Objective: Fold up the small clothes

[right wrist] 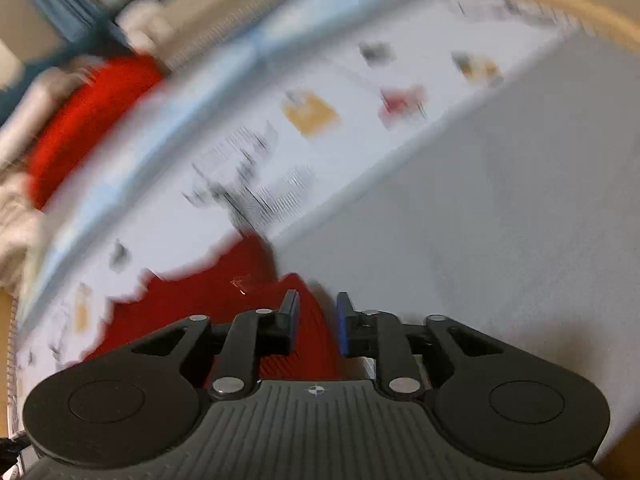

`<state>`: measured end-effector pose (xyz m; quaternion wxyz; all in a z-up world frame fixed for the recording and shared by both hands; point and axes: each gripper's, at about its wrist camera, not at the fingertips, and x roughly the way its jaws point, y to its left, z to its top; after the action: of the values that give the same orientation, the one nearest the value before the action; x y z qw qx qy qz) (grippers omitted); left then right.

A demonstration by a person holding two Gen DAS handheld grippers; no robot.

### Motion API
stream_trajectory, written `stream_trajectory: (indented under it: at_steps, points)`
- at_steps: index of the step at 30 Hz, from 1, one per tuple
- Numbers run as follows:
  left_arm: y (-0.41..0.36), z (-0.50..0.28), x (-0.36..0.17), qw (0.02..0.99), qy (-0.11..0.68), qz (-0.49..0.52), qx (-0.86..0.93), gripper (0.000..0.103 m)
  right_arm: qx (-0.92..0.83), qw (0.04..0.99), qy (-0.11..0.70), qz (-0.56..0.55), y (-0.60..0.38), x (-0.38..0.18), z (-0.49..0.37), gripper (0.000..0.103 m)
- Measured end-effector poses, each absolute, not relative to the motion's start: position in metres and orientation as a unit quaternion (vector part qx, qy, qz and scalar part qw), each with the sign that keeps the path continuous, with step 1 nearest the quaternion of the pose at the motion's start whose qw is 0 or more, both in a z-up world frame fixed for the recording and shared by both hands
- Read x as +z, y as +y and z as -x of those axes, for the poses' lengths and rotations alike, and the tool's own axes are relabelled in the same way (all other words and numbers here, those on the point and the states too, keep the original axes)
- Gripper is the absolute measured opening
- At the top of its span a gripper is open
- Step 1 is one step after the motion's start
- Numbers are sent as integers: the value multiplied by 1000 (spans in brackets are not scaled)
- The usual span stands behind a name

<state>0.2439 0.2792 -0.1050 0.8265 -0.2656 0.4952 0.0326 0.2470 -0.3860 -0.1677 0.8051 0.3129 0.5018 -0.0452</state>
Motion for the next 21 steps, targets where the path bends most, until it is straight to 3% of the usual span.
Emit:
stream_trajectory:
  at_steps: [4, 9, 15, 17, 18, 19, 21]
  points:
    - [266, -245, -138, 807, 539, 239, 28, 44, -11, 800, 508, -319, -376, -188, -247, 47]
    - [259, -246, -168, 787, 566, 245, 16, 44, -13, 768, 554, -320, -370, -221, -248, 47]
    - [255, -251, -182, 776, 566, 278, 12, 44, 2, 769, 548, -330, -362, -228, -251, 47]
    - [254, -252, -184, 776, 564, 282, 17, 42, 5, 776, 543, -321, -359, -227, -252, 37]
    - [253, -252, -183, 778, 561, 283, 16, 39, 5, 778, 542, -317, -361, -226, -253, 20]
    - [252, -253, -182, 783, 554, 281, 12, 16, 4, 781, 541, -313, -360, -226, -253, 12]
    - [249, -252, -172, 802, 536, 265, 6, 13, 1, 786, 533, -313, -363, -225, -253, 11]
